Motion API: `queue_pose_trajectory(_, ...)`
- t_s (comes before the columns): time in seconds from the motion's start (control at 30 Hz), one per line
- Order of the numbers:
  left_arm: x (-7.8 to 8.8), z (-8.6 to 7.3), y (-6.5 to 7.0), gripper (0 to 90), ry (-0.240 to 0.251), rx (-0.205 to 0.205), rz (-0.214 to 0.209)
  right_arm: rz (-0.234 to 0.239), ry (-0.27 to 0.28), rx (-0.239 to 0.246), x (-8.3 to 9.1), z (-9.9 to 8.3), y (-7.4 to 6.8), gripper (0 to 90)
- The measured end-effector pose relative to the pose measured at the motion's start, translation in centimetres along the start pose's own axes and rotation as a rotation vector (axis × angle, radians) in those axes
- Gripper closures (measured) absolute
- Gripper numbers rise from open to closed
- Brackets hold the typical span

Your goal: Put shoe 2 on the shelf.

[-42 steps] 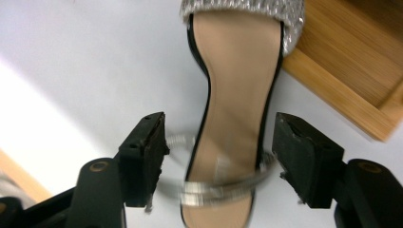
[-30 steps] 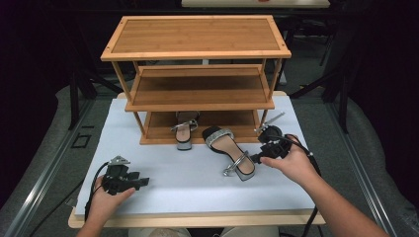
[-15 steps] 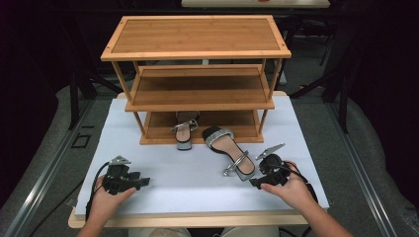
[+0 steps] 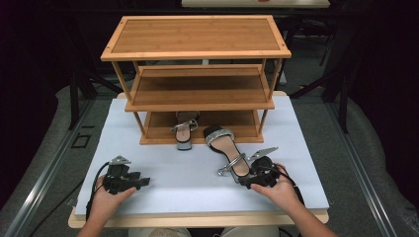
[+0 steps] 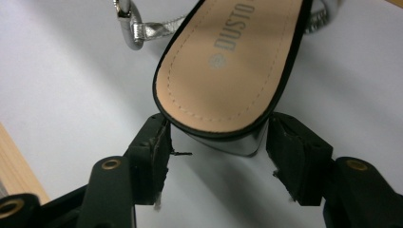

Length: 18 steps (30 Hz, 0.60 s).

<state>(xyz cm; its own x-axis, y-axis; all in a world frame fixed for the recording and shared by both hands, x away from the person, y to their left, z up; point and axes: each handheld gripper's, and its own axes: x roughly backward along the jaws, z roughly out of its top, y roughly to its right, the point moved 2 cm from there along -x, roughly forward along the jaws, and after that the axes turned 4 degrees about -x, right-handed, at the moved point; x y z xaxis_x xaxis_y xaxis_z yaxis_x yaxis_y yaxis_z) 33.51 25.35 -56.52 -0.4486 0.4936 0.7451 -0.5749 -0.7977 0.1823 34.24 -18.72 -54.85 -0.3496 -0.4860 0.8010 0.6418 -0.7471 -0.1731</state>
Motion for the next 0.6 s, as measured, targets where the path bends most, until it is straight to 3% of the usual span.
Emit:
queue_pose_trajectory(0.07,0.0,0.0,0.0,45.7,0.000,-0.003,-0.004,-0.009,0.004,0.012,-0.4,0.2,-0.5,35.7)
queue_pose_trajectory(0.13,0.0,0.1,0.1,45.7,0.004,-0.009,-0.005,0.013,0.002,0.025,-1.0,0.5,-0.8,33.9)
queue_pose_trajectory(0.2,0.0,0.1,0.2,45.7,0.008,-0.015,-0.011,-0.018,0.005,0.048,-1.5,0.7,-1.0,32.9)
queue_pose_trajectory(0.37,-0.1,0.1,0.3,45.6,0.008,-0.029,-0.013,0.027,0.021,0.049,-2.4,1.1,-0.9,28.5)
queue_pose_trajectory(0.43,-0.1,0.1,0.2,45.7,0.006,-0.030,-0.014,0.029,0.027,0.064,-2.6,1.2,-1.2,28.6)
queue_pose_trajectory(0.5,-0.2,0.2,0.2,45.7,0.007,-0.028,-0.014,-0.008,0.025,0.093,-2.8,1.6,-1.7,28.6)
queue_pose_trajectory(0.57,-0.2,0.2,0.2,45.7,0.012,-0.026,-0.015,0.020,0.034,0.099,-3.0,1.9,-2.1,28.6)
queue_pose_trajectory(0.6,-0.2,0.2,0.3,45.7,0.010,-0.026,-0.014,-0.052,0.009,0.108,-2.9,2.0,-2.4,28.6)
